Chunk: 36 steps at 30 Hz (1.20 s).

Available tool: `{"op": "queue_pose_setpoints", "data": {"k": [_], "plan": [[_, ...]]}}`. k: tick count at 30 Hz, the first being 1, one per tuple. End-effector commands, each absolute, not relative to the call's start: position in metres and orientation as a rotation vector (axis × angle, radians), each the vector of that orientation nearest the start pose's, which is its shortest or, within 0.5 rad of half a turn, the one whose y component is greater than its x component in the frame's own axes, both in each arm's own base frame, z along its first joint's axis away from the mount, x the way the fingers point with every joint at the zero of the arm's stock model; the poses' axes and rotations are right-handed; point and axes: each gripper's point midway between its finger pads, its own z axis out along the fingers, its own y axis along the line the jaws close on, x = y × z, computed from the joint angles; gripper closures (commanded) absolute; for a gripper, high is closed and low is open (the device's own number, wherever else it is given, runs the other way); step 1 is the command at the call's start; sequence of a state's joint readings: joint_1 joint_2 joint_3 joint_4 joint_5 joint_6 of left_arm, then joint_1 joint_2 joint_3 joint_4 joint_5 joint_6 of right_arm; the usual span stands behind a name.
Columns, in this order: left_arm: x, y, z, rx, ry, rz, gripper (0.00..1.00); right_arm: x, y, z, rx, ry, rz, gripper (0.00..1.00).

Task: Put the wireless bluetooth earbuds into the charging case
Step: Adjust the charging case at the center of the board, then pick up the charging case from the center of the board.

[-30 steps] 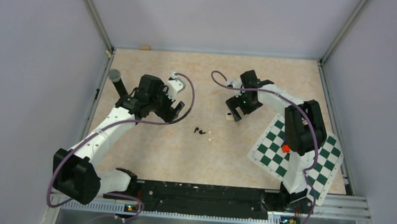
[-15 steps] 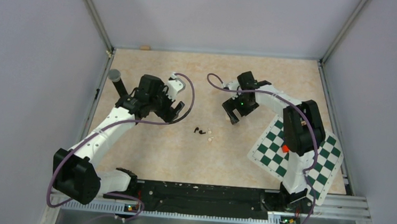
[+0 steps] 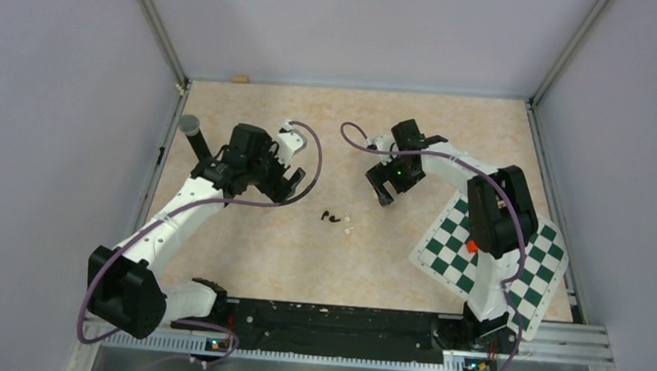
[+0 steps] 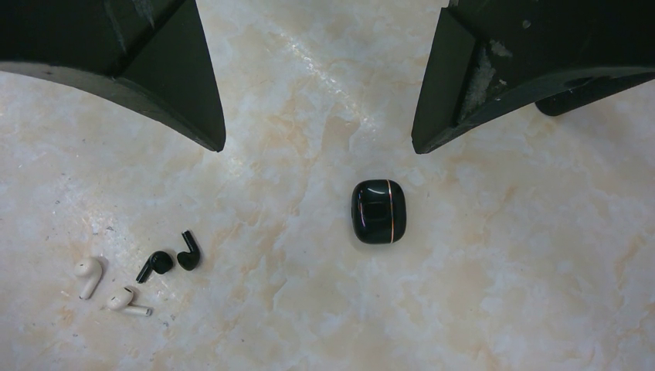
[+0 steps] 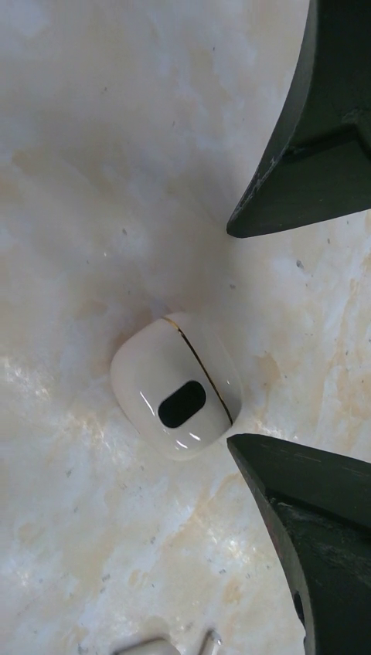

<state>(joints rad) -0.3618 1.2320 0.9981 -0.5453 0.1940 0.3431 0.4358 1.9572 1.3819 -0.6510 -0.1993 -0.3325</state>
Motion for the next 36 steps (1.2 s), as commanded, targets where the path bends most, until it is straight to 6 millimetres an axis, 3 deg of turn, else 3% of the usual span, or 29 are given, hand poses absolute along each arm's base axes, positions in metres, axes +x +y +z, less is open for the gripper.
{"op": "queue_pose_setpoints", "data": {"k": [1,10,15,19,24,27,36], "plan": [[0.308,-0.141,0.174,0.883,2.109,-0.251,0.04,0.379,0.182,0.026,-1.045,2.527,0.132,0.04],[0.308,-0.143,0.173,0.888,2.109,-0.263,0.04,0.386,0.177,0.032,-1.034,2.506,0.081,0.05],[0.308,-0.144,0.173,0.890,2.109,-0.269,0.04,0.372,0.198,0.064,-1.010,2.505,0.472,0.06],[0.308,-0.145,0.172,0.890,2.113,-0.276,0.04,0.367,0.208,0.086,-0.872,2.498,0.829,0.08],[0.309,-0.144,0.170,0.888,2.119,-0.272,0.04,0.368,0.216,0.061,-0.671,2.633,0.945,0.15],[0.309,-0.143,0.171,0.886,2.117,-0.266,0.04,0.370,0.214,0.041,-0.610,2.688,0.901,0.19],[0.310,-0.143,0.170,0.887,2.122,-0.263,0.04,0.371,0.218,0.017,-0.618,2.732,0.682,0.31]]}}
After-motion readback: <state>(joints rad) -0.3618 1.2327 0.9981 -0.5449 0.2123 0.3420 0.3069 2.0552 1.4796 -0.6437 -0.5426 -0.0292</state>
